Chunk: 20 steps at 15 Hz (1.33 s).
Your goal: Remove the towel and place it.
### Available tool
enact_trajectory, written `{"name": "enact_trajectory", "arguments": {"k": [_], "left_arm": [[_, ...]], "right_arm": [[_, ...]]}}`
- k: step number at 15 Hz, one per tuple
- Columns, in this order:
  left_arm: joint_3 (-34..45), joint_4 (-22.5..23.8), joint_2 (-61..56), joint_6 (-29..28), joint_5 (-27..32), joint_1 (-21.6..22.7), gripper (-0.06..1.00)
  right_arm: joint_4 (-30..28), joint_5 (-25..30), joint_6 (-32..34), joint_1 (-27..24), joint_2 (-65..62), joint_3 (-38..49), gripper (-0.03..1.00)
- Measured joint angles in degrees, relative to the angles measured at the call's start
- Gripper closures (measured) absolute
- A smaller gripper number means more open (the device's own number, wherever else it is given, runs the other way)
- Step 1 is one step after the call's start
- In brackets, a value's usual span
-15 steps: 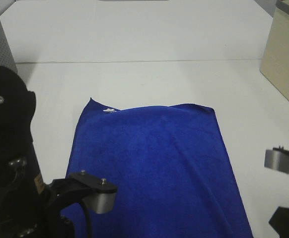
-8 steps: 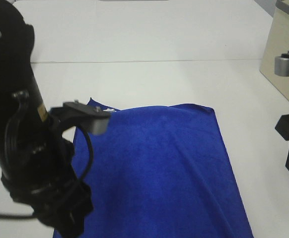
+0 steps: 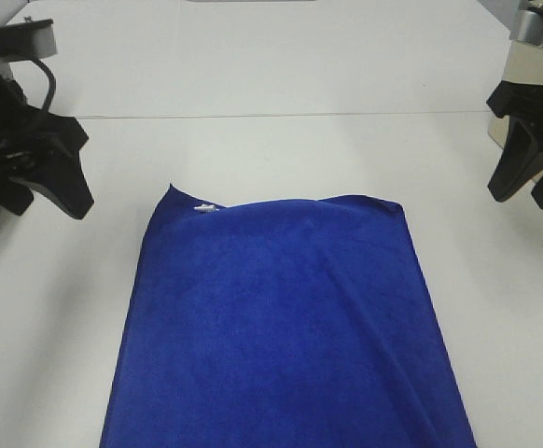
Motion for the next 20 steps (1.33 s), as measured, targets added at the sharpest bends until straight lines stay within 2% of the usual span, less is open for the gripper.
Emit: {"name": "enact_trajectory", "arguments": {"k": [3, 6, 7, 8, 9, 10, 11, 13, 17, 20], "left_arm": [[-2.12, -0.17, 4.24, 2.58, -0.97, 4.58, 0.3], [-6.93, -0.17, 11.17, 3.32, -1.66, 6.42, 0.3], [-8.37, -0.29, 12.95, 3.32, -1.26, 6.42, 0.3], [-9.51, -0.57, 14.44, 3.38, -0.34, 6.42, 0.3], [-10.03, -0.69, 15.13, 3.55, 0.11, 6.42, 0.3], [-10.2, -0.74, 15.3, 3.78, 0.34, 6.42, 0.3], [-10.2, -0.74, 15.3, 4.07, 0.34, 6.42, 0.3], [-10.2, -0.74, 15.36, 4.7, 0.0, 6.42, 0.3], [-10.54, -1.32, 15.93, 7.33, -4.3, 6.42, 0.3], [-14.9, -1.78, 20.97, 8.88, -4.81, 6.42, 0.3]], "right_arm": [[2.06, 1.49, -3.21, -0.29, 8.54, -7.96, 0.46], [2.92, 3.04, -3.21, -0.29, 15.24, -15.24, 0.45], [2.81, 3.04, -3.21, -0.29, 15.93, -15.99, 0.41], [2.75, 3.44, -3.21, -0.29, 16.27, -16.21, 0.31], [2.64, 3.72, -3.21, -0.29, 16.21, -16.27, 0.16], [2.23, 3.84, -3.21, -0.29, 16.21, -16.33, 0.07], [1.78, 3.84, -3.04, -0.29, 16.21, -16.33, 0.03], [0.17, 3.84, -2.58, -0.29, 16.21, -16.33, 0.01], [-0.23, 1.89, -3.9, -0.29, 17.99, -16.44, 0.0], [-0.06, 0.57, -5.79, -0.29, 23.89, -16.62, 0.0]]}}
